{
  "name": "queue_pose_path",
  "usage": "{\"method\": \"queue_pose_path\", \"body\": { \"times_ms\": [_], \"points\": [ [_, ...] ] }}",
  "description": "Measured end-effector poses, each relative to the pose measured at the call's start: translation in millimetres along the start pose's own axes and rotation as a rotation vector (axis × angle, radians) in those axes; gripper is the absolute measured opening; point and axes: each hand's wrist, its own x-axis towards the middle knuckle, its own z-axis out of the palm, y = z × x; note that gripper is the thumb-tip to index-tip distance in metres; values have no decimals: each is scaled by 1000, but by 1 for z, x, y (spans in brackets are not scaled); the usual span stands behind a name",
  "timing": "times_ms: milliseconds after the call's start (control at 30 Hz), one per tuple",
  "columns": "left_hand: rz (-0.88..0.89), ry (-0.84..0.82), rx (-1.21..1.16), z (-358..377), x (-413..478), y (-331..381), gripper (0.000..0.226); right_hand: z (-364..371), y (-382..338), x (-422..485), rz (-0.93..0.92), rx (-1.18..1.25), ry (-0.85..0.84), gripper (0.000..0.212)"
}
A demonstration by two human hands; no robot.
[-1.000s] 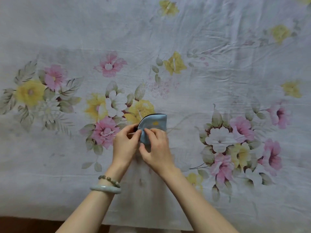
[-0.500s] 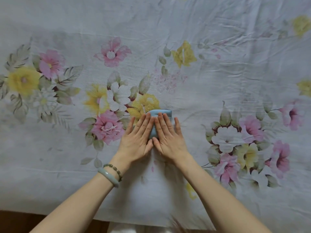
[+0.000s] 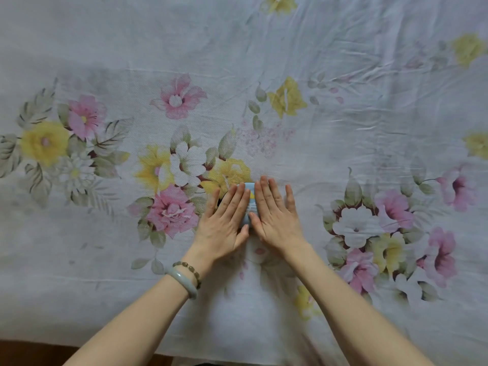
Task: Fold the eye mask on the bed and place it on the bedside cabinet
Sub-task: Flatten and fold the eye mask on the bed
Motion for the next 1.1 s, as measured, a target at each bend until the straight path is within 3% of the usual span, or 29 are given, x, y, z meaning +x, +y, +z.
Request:
{"method": "queue_pose_path", "body": {
  "times_ms": [233, 300, 367, 467, 533, 733, 933, 1100],
  "points": [
    [-26, -104, -88, -9, 8, -1, 72, 4, 0, 5, 43, 26, -48, 61],
    [-40, -121, -117, -16, 7, 1, 72, -7, -4, 1, 50, 75, 19, 64],
    [-123, -109, -199, -23, 1, 1, 73, -17, -10, -8, 114, 222, 170, 66],
    [-362, -70, -399, -31, -7, 0, 74, -22, -17, -20, 377, 555, 298, 54],
    [-453, -23, -416, -34, -10, 4, 70, -23, -21, -23, 532, 759, 275, 41],
    [-556, 76, -414, -28, -4, 17, 46, -26, -31, -14, 722, 1191, 233, 28],
    [-531, 109, -619, -38, -7, 16, 30, -33, -38, -28, 642, 1252, 181, 22],
    [-548, -36, -893, -72, -10, 18, 50, -59, -35, -42, 636, 1373, 207, 20]
  ]
}}
